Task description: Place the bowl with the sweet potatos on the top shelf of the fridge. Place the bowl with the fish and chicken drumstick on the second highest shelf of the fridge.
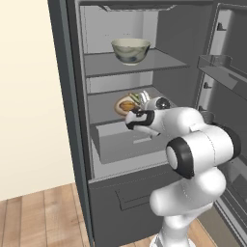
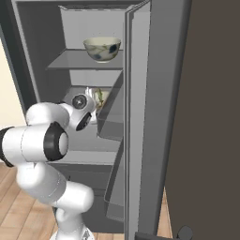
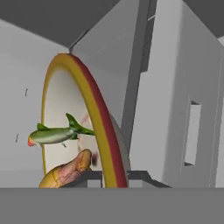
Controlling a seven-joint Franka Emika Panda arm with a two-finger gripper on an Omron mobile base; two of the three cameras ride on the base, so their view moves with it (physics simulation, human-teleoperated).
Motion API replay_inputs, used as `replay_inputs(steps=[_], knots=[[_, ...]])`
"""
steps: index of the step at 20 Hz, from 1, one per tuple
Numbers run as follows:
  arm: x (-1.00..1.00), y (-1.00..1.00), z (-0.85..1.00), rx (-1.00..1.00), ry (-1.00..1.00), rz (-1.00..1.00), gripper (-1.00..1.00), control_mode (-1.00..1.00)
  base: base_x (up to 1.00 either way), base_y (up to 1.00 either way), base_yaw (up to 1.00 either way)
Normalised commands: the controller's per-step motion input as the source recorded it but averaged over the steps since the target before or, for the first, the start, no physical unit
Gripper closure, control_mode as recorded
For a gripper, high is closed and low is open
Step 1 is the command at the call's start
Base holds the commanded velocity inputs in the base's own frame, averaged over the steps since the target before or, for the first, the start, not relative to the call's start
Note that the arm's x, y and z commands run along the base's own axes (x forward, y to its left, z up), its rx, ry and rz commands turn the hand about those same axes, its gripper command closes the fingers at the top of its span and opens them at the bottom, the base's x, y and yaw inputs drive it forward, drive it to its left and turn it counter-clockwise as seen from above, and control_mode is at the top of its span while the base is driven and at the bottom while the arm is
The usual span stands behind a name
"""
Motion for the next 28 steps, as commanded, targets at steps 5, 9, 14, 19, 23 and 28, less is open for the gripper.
replay_inputs(steps=[5,9,14,19,23,28], knots=[[0.59,0.0,0.01,0.06,0.04,-0.07,1.0,-1.0,0.0,0.0,0.0],[0.18,0.01,0.0,0.05,0.05,-0.04,-1.0,-1.0,0.0,0.0,0.0],[0.26,0.01,0.04,0.0,-0.08,-0.05,-1.0,-1.0,0.0,0.0,0.0],[0.58,0.0,-0.07,-0.02,-0.09,-0.11,-1.0,-1.0,0.0,0.0,0.0],[0.27,0.02,0.28,-0.01,-0.05,-0.16,-1.0,-1.0,0.0,0.0,0.0],[-0.98,0.03,1.0,0.0,0.0,-0.11,-1.0,-1.0,0.0,0.0,0.0]])
